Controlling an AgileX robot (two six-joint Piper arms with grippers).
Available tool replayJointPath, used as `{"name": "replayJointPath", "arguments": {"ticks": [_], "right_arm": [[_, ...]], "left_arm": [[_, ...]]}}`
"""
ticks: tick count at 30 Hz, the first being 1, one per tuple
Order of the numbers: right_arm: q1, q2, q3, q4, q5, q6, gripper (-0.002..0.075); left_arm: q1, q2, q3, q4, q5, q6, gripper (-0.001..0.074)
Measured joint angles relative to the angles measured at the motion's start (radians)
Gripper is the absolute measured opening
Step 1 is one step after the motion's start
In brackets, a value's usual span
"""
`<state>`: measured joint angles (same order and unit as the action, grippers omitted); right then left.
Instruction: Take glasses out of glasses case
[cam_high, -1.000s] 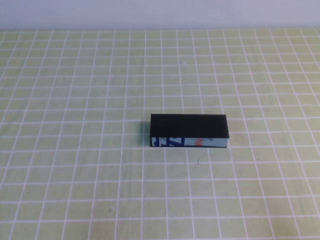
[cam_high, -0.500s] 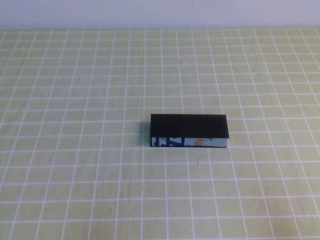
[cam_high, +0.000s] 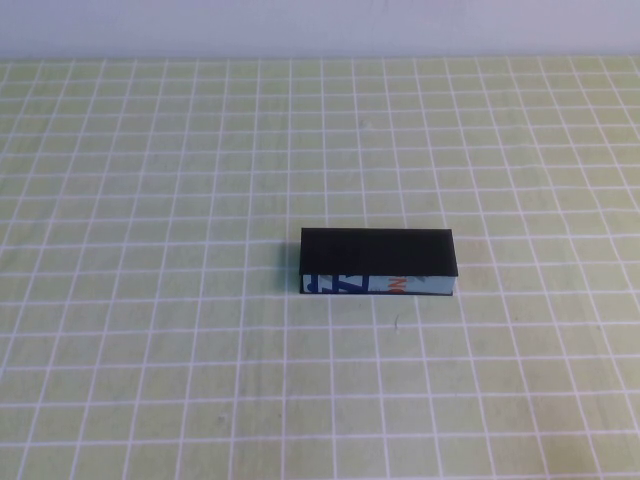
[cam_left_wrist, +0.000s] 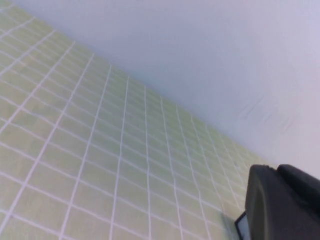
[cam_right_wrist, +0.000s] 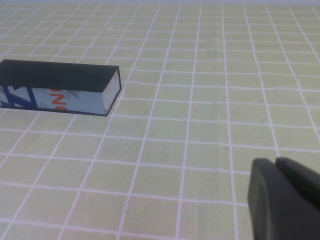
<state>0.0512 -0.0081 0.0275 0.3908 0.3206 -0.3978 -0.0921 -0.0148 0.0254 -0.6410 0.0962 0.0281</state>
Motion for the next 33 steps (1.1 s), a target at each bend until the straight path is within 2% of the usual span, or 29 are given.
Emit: {"name": "replayJointPath", "arguments": {"ticks": [3, 7, 12, 16, 20, 25, 30, 33], "right_arm": [[0.0, 0.0, 0.0, 0.0, 0.0, 0.0, -0.0018], [0.0, 0.0, 0.0, 0.0, 0.0, 0.0, -0.0018], [0.0, 0.0, 0.0, 0.0, 0.0, 0.0, -0.0018], [0.0, 0.0, 0.0, 0.002, 0.0, 0.0, -0.0018], [0.0, 0.0, 0.0, 0.002, 0.0, 0.0, -0.0018], [0.0, 0.0, 0.0, 0.002, 0.0, 0.0, -0.0018], [0.0, 0.0, 0.0, 0.002, 0.0, 0.0, -0.0018], [0.0, 0.0, 0.0, 0.002, 0.0, 0.0, -0.0018]], "left_arm": [[0.0, 0.0, -0.003, -0.034, -0.01, 0.002, -0.0004], [-0.002, 0.116, -0.124, -0.034, 0.193, 0.018, -0.0004], [-0.006, 0.436, -0.378, -0.007, 0.497, 0.153, -0.0004], [-0.006, 0.746, -0.581, -0.064, 0.668, 0.395, -0.0004], [-0.007, 1.011, -0.754, -0.2, 0.702, 0.633, -0.0004], [-0.007, 1.317, -0.977, -0.342, 0.741, 0.821, -0.0004], [-0.017, 1.599, -1.209, -0.398, 0.788, 0.89, -0.0004], [-0.051, 1.741, -1.363, -0.403, 0.817, 0.895, -0.0004]]}}
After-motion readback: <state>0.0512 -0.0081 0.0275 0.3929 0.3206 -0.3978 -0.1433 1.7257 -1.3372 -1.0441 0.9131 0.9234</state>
